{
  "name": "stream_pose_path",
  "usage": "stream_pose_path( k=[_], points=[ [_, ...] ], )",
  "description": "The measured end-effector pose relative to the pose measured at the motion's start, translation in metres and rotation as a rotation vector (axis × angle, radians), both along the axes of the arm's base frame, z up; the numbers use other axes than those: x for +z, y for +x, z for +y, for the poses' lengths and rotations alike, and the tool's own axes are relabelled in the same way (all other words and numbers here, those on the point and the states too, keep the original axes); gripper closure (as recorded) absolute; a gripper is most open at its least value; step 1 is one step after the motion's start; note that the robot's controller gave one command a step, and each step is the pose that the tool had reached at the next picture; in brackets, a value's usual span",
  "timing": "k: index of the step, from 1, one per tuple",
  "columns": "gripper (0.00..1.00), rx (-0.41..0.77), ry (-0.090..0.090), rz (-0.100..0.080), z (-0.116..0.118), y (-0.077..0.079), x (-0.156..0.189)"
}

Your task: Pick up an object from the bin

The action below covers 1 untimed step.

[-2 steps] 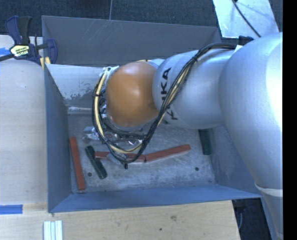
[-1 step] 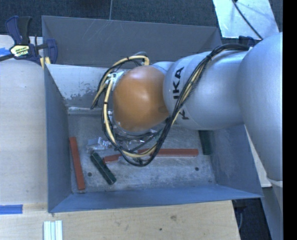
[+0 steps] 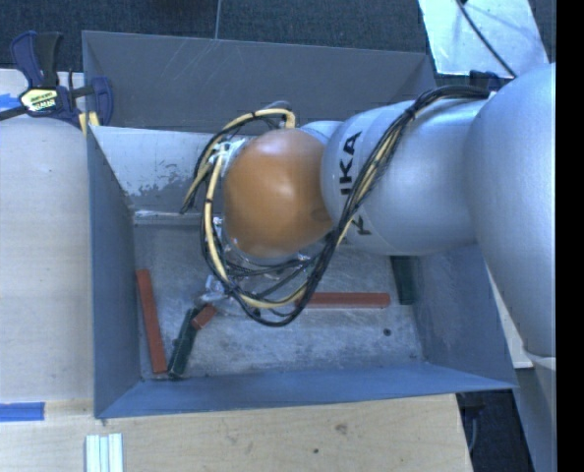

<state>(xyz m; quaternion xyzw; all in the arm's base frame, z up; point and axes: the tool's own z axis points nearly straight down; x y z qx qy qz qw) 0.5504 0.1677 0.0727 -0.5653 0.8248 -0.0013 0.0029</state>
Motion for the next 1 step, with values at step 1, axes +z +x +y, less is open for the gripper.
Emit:
stream_pose_path(
  k=[1],
  points=[
    [0.00,0.001,0.000,0.007,0.0009,-0.0022,-0.0020]
  ],
)
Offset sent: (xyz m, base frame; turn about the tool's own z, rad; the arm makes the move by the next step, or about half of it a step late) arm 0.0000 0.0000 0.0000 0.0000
